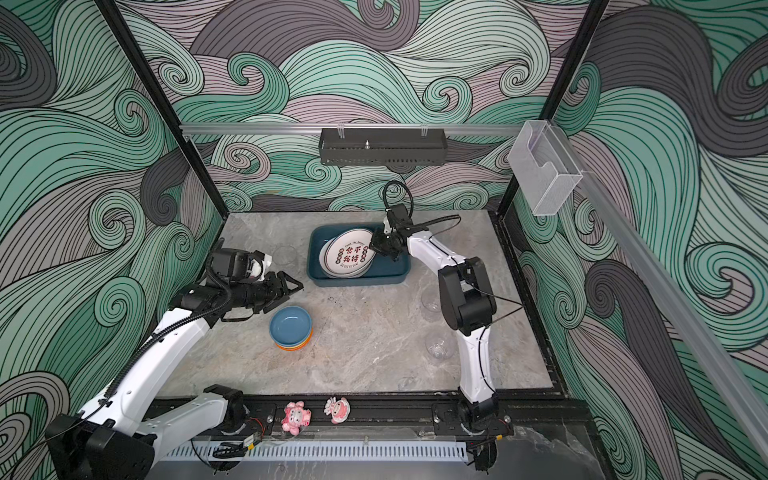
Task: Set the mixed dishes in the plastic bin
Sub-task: 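Lower the red-print plate against the stacked plates with the right gripper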
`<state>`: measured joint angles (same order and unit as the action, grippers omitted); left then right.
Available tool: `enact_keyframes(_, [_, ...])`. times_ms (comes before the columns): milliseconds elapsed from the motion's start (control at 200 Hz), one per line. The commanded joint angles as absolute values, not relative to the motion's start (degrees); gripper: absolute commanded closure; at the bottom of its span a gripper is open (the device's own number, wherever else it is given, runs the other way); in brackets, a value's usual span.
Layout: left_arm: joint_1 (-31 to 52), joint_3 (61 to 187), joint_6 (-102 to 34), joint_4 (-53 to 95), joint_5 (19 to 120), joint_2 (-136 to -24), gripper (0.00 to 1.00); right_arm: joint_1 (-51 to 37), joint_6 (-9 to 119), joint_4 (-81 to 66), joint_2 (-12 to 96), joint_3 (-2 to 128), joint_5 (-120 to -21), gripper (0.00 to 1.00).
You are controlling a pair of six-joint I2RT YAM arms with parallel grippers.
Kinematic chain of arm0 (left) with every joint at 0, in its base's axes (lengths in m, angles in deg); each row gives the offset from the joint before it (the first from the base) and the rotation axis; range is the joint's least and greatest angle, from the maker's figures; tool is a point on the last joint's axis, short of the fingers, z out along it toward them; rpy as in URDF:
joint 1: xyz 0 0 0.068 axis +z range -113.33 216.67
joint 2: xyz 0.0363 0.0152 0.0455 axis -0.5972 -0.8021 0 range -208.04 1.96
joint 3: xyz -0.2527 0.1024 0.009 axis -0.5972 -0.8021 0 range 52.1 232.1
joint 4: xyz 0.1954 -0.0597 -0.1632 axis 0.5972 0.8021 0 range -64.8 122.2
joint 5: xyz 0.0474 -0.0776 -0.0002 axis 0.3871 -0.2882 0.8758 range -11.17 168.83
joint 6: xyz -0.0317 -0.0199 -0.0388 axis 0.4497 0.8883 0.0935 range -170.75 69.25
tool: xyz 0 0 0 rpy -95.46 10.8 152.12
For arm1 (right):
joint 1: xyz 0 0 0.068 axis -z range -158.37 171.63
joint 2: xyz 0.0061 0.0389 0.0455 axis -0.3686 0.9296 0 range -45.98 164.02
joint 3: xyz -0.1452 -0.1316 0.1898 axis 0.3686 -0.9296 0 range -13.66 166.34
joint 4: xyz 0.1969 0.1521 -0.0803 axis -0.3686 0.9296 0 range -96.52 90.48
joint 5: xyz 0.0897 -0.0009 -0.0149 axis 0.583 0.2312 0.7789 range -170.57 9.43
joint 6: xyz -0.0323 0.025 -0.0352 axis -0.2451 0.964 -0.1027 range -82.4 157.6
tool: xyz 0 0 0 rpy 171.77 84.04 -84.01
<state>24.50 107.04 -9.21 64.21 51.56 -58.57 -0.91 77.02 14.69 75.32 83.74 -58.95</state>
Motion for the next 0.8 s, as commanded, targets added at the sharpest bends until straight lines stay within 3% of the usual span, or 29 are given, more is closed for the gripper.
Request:
enact_keyframes(0, [25.0, 107.5, -10.0, 65.3, 51.2, -58.9, 0.34, -1.1, 76.6, 13.6, 76.2, 86.6, -59.1, 1.00])
enact_keyframes(796, [25.9, 106.5, -9.2, 65.4, 50.3, -58.9, 0.34, -1.4, 77.0, 13.8, 80.8, 90.0, -59.7, 1.00])
